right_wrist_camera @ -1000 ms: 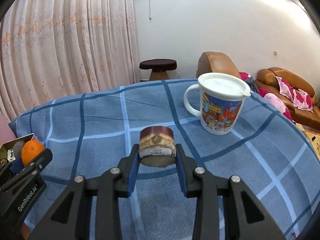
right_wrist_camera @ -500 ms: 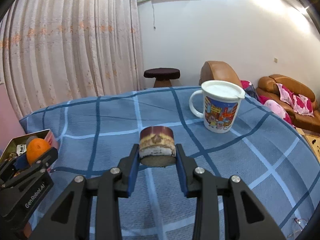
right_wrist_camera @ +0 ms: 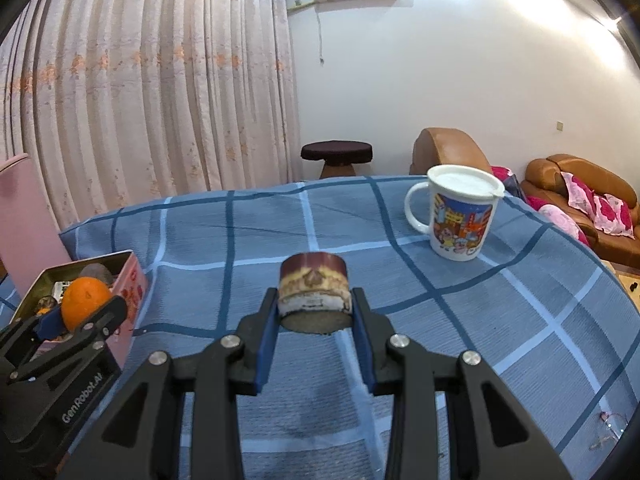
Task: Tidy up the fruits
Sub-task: 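Lift and carry the orange and the small can toward the tin tray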
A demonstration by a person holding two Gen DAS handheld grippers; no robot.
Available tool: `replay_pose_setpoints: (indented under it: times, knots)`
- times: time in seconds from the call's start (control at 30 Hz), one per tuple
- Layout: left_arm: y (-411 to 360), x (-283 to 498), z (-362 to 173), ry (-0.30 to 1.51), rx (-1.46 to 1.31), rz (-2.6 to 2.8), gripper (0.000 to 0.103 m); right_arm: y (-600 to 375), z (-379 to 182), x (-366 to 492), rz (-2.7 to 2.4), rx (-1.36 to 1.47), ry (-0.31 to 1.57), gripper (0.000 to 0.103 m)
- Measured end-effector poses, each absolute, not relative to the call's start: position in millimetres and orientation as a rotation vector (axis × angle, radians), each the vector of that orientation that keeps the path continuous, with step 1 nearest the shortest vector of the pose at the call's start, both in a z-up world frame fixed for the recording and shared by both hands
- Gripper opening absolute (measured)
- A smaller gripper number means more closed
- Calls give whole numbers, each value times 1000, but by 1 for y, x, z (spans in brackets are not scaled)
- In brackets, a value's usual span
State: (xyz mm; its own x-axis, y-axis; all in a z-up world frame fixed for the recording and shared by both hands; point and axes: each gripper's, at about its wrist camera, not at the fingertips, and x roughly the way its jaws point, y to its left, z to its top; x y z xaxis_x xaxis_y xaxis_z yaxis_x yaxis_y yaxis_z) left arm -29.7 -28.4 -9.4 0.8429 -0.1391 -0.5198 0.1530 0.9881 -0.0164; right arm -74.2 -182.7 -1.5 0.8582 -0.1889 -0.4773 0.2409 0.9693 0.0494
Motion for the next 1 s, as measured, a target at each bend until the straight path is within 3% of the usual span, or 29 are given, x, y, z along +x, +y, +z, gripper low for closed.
replay_pose_setpoints:
  times: [1.0]
  knots:
    - [-10, -56, -6, 491, 47, -173, 50, -140, 3, -96, -173, 66, 427, 37]
